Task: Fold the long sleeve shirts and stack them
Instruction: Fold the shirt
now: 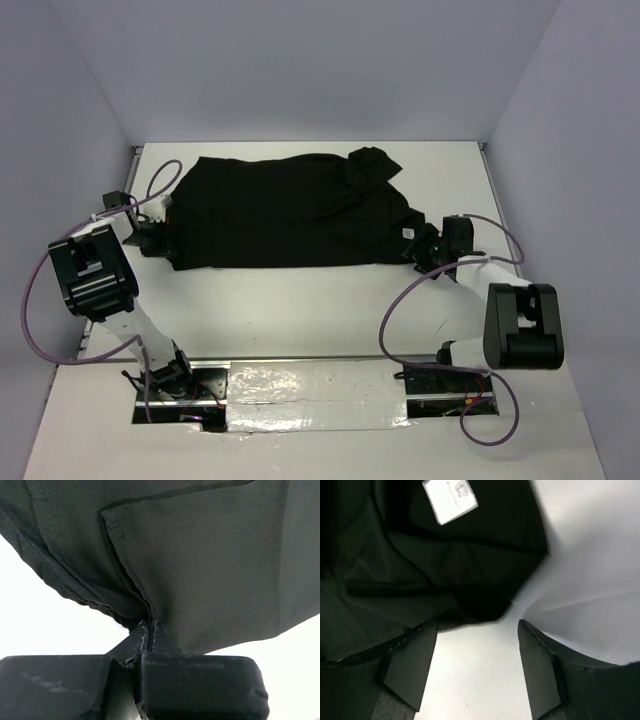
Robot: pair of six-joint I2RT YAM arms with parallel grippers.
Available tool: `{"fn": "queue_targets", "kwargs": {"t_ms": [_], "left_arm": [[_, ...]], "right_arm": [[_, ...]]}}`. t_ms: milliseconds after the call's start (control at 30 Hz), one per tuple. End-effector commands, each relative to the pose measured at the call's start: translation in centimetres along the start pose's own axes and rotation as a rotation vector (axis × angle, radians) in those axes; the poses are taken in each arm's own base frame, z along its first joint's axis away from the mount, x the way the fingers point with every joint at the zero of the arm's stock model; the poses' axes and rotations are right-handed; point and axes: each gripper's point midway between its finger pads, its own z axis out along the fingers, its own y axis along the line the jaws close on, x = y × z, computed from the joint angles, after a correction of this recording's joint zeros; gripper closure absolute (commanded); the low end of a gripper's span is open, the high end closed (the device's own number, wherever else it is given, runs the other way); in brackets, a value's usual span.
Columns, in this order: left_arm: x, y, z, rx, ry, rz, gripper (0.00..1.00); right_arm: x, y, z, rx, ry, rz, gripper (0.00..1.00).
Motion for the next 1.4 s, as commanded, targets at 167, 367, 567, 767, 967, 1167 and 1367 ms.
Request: {"fn": "queue_targets", "kwargs": {"t_ms": [167,367,567,767,967,1167,1367], "left_arm": [[2.4,-0.6,-1.4,-0.012,0.030,0.074,1.00],[3.0,0.0,-4.5,-0.030,-0.004,0.093,1.00],[6.0,-0.9,-8.2,-0.090,0.014,0.180,1.00],[10.0,-0.9,-10.1,-0.180,0.093,0.219,1.00],[10.8,-0.1,-10.4,-0.215,0.127,0.226,0.09],[2.8,0.8,-14.6,-0.275,-0.083,0.151,0.06],[-5.5,-2.7,-10.2,-0.293,-0.125,0.257,0.31]], "right_arm": [[-0.3,1.1,1.7,-0.087,-0.016,0.038,0.90],[0.5,-0.1,-1.7,-0.065,-0.094,0.012,1.00],[2.0,-0.7,-6.6,-0.073,-0.150,-0.028,1.00],[4.5,-0.3,-10.2,-0.190,-0.206,0.022,0.97],[4.6,-1.3,-11.9,-0.154,-0.250,0.076,0.23],[-0.6,2.9,-15.9,-0.208,-0.396,-0.031,0.05],[-3.5,7.7,-13.6,-0.153,-0.388,-0.210,0.10]]}}
